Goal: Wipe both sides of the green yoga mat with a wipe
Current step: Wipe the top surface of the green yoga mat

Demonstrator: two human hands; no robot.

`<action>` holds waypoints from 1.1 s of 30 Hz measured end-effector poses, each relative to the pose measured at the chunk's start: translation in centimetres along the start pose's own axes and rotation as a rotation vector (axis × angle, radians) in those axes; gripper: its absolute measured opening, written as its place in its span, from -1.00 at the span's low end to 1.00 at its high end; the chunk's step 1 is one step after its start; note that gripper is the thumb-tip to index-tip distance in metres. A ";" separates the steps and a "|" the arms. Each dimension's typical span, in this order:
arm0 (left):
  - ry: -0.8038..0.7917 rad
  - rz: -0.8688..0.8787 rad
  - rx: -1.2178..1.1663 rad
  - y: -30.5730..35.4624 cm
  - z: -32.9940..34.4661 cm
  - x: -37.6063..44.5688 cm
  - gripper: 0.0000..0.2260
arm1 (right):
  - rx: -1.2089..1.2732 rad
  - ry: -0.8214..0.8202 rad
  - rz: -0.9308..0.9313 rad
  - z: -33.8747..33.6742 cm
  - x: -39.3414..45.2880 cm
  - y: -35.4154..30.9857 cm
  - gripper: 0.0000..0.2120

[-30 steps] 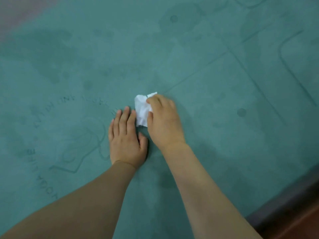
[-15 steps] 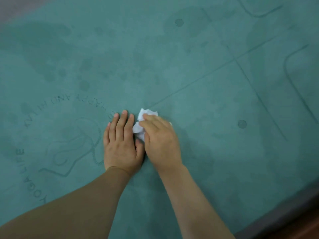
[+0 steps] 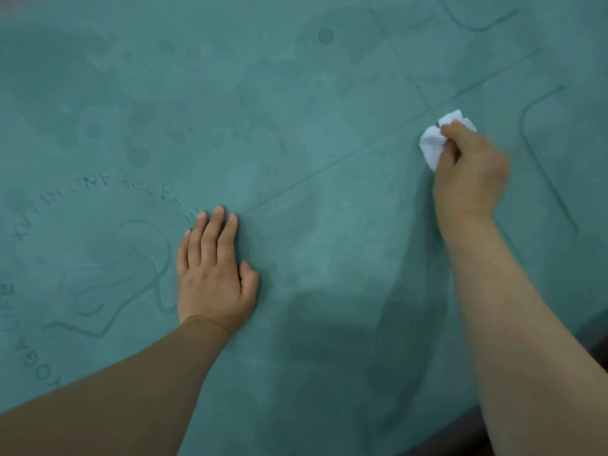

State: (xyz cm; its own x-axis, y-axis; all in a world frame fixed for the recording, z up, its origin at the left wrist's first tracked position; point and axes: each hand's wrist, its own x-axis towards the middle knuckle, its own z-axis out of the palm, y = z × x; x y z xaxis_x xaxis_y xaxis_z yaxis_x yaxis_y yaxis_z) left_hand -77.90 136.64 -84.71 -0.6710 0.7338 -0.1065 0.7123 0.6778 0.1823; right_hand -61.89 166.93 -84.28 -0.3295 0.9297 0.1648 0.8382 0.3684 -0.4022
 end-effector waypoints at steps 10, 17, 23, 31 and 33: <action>-0.009 0.020 0.017 0.0 -0.1 0.0 -0.38 | 0.302 -0.435 -1.107 2.3 -9.3 -9.5 -0.69; -0.035 0.020 0.023 0.0 -0.2 0.1 -0.37 | 0.064 -0.029 0.008 1.5 -0.4 -4.8 -0.71; 0.000 0.041 -0.005 -0.2 0.1 0.0 -0.41 | 0.335 -0.371 -1.023 3.6 -13.8 -12.1 -0.72; -0.009 0.036 0.009 0.0 -0.2 0.0 -0.38 | 0.089 0.036 0.014 0.7 -4.9 -3.1 -0.67; -0.010 0.034 0.005 -0.1 -0.2 0.0 -0.38 | 0.163 -0.067 0.046 1.5 -6.9 -5.9 -0.67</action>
State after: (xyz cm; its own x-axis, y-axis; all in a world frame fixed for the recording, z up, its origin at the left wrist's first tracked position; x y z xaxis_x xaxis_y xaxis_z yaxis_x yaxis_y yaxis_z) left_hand -77.96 136.58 -84.53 -0.6446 0.7566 -0.1099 0.7356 0.6529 0.1807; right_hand -65.23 158.32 -84.34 -0.3250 0.9419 0.0845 0.7734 0.3161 -0.5495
